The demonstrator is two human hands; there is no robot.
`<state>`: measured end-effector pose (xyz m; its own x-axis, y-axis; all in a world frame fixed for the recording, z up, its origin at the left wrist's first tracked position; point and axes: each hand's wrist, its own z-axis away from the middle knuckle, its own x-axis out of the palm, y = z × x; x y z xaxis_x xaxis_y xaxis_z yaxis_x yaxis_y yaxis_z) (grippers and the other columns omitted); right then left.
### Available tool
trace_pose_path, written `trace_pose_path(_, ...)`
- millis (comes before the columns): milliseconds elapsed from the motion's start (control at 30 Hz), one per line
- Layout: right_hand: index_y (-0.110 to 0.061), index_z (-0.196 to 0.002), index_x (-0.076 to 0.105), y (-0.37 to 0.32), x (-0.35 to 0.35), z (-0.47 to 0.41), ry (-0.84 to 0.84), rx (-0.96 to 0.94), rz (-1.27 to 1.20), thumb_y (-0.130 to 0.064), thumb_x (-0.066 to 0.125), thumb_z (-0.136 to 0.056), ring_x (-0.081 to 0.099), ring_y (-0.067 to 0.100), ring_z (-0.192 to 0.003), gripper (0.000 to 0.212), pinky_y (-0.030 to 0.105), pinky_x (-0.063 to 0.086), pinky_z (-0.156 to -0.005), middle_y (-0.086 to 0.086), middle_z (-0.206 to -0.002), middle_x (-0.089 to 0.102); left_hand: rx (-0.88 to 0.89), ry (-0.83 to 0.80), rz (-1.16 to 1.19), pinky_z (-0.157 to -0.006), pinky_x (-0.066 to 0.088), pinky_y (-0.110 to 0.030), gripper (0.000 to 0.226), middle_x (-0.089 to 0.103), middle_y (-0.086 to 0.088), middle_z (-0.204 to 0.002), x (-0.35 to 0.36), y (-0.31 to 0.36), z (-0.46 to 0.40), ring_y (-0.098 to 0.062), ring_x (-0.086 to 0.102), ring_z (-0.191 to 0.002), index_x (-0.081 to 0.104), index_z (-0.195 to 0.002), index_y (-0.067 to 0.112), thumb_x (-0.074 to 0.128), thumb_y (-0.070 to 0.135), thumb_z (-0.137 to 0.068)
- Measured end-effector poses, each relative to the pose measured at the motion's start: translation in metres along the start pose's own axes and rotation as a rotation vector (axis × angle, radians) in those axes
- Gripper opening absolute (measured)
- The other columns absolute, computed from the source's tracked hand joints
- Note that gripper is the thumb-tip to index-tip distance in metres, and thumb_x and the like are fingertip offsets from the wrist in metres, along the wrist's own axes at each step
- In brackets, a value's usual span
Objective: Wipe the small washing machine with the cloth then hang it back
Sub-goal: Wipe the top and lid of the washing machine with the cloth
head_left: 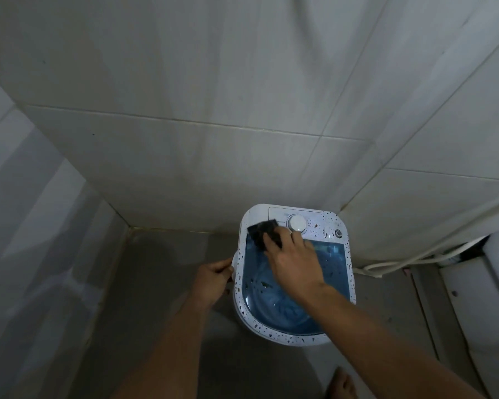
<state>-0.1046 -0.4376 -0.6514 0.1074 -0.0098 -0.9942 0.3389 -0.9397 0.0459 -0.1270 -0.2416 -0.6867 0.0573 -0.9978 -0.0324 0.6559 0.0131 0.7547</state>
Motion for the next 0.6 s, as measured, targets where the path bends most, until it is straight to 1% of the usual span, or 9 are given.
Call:
trace_pose_path(67, -0.014, -0.137, 0.058, 0.012, -0.004, -0.031, -0.009, 0.108, 0.039, -0.017, 0.073, -0.084, 0.057, 0.036, -0.099, 0.056, 0.050, 0.055, -0.074, 0.020, -0.125, 0.057, -0.004, 0.006, -0.013, -0.068, 0.057, -0.028, 0.030, 0.076, 0.000, -0.102, 0.000, 0.000, 0.001, -0.009, 0.071, -0.086, 0.070, -0.126, 0.018, 0.056, 0.007, -0.102)
trace_pose_path(167, -0.015, -0.144, 0.051, 0.005, -0.016, -0.070, -0.066, 0.314, -0.007, -0.018, 0.061, -0.095, 0.053, 0.037, -0.110, 0.050, 0.049, 0.052, -0.083, 0.019, -0.131, 0.050, -0.001, 0.020, -0.039, -0.077, 0.059, -0.034, 0.031, 0.077, -0.005, -0.112, 0.000, -0.002, -0.001, -0.013, 0.072, -0.091, 0.069, -0.129, 0.017, 0.058, 0.008, -0.101)
trace_pose_path(200, -0.015, -0.145, 0.048, -0.004, -0.017, -0.075, -0.084, 0.271, -0.007, -0.017, 0.058, -0.094, 0.051, 0.038, -0.112, 0.051, 0.049, 0.050, -0.085, 0.020, -0.135, 0.047, 0.000, 0.019, -0.046, -0.075, 0.058, -0.032, 0.031, 0.077, -0.006, -0.113, -0.001, -0.002, 0.000, -0.013, 0.072, -0.091, 0.069, -0.129, 0.017, 0.058, 0.009, -0.101)
trace_pose_path(300, -0.015, -0.143, 0.049, -0.024, -0.014, -0.065, -0.129, -0.209, 0.066, -0.014, 0.056, -0.088, 0.051, 0.040, -0.113, 0.055, 0.049, 0.047, -0.084, 0.020, -0.143, 0.043, 0.009, 0.012, -0.075, -0.074, 0.058, -0.031, 0.028, 0.078, -0.004, -0.108, -0.001, -0.001, -0.001, -0.017, 0.073, -0.092, 0.072, -0.125, 0.018, 0.058, 0.011, -0.101)
trace_pose_path(333, -0.016, -0.143, 0.050, -0.021, -0.013, -0.061, -0.138, -0.298, 0.051, -0.014, 0.057, -0.088, 0.051, 0.040, -0.113, 0.055, 0.050, 0.047, -0.084, 0.019, -0.143, 0.045, 0.009, 0.007, -0.085, -0.075, 0.059, -0.032, 0.027, 0.078, -0.002, -0.105, -0.002, -0.002, -0.001, -0.017, 0.074, -0.093, 0.073, -0.122, 0.021, 0.058, 0.012, -0.101)
trace_pose_path(367, -0.018, -0.142, 0.051, -0.013, -0.015, -0.066, -0.151, -0.291, 0.041, -0.016, 0.058, -0.089, 0.052, 0.040, -0.113, 0.053, 0.050, 0.047, -0.085, 0.018, -0.143, 0.046, 0.007, 0.002, -0.087, -0.073, 0.058, -0.031, 0.026, 0.079, -0.001, -0.104, -0.002, -0.001, 0.000, -0.016, 0.074, -0.092, 0.074, -0.119, 0.024, 0.058, 0.012, -0.101)
trace_pose_path(500, -0.020, -0.137, 0.054, 0.000, -0.028, -0.107, -0.157, 0.113, 0.032, -0.019, 0.054, -0.095, 0.048, 0.036, -0.115, 0.042, 0.044, 0.045, -0.086, 0.014, -0.134, 0.046, 0.015, 0.010, -0.094, -0.071, 0.054, -0.025, 0.029, 0.077, -0.002, -0.113, -0.002, -0.002, 0.000, -0.013, 0.073, -0.095, 0.071, -0.126, 0.022, 0.059, 0.013, -0.101)
trace_pose_path(567, -0.017, -0.137, 0.052, -0.019, -0.032, -0.102, -0.181, 0.066, 0.065, -0.016, 0.055, -0.091, 0.046, 0.038, -0.118, 0.046, 0.046, 0.044, -0.089, 0.016, -0.138, 0.042, 0.013, 0.005, -0.090, -0.073, 0.055, -0.027, 0.029, 0.077, -0.004, -0.113, -0.001, -0.001, 0.002, -0.014, 0.073, -0.094, 0.071, -0.125, 0.021, 0.059, 0.013, -0.101)
trace_pose_path(600, -0.015, -0.139, 0.051, -0.031, -0.030, -0.091, -0.191, -0.042, 0.073, -0.016, 0.056, -0.091, 0.045, 0.039, -0.120, 0.048, 0.048, 0.044, -0.091, 0.017, -0.141, 0.040, 0.008, 0.003, -0.094, -0.074, 0.055, -0.028, 0.027, 0.078, -0.004, -0.111, -0.001, -0.001, 0.001, -0.015, 0.073, -0.092, 0.072, -0.123, 0.023, 0.058, 0.013, -0.101)
